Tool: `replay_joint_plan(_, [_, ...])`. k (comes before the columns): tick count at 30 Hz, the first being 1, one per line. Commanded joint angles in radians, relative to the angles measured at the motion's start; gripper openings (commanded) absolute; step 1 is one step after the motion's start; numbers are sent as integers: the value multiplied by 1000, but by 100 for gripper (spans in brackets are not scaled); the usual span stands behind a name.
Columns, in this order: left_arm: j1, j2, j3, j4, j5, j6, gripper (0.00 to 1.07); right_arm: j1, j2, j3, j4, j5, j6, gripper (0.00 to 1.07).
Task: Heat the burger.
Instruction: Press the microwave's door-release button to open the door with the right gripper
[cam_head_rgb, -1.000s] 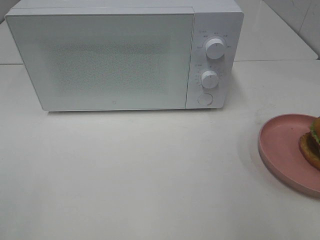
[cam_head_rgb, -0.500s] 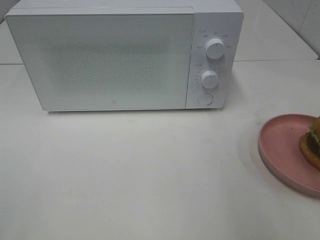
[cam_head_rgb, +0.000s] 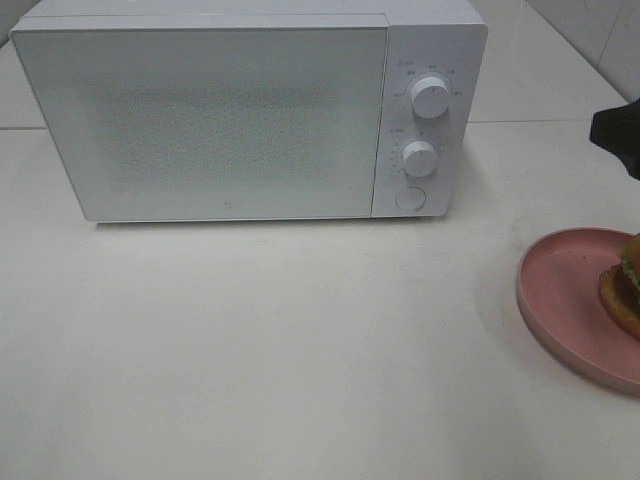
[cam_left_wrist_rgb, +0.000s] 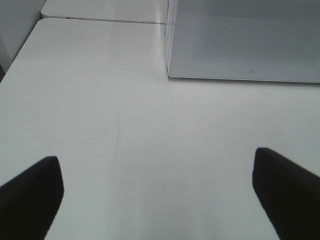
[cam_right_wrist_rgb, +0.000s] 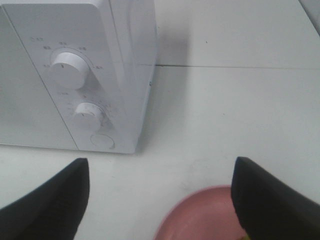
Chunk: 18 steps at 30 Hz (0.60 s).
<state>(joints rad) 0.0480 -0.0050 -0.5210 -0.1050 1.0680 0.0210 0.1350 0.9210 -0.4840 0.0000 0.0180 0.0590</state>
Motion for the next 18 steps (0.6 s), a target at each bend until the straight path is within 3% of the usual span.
replay_joint_plan(1, [3,-22,2,-9,3,-2,97,48,54,3,0,-111,-24,75])
replay_joint_plan(8, [3,-22,2,-9,3,-2,97,79,146,15,0,-230,-70,75])
replay_joint_plan(10, [3,-22,2,-9,3,-2,97,79,195,77,19,-415,-103,75])
replay_joint_plan(13, [3,-22,2,-9,3,-2,97,79,223,128,80,-541,-150,75])
replay_joint_plan(18, [3,-22,2,-9,3,-2,97,79,255,178,133,-645,-208,75])
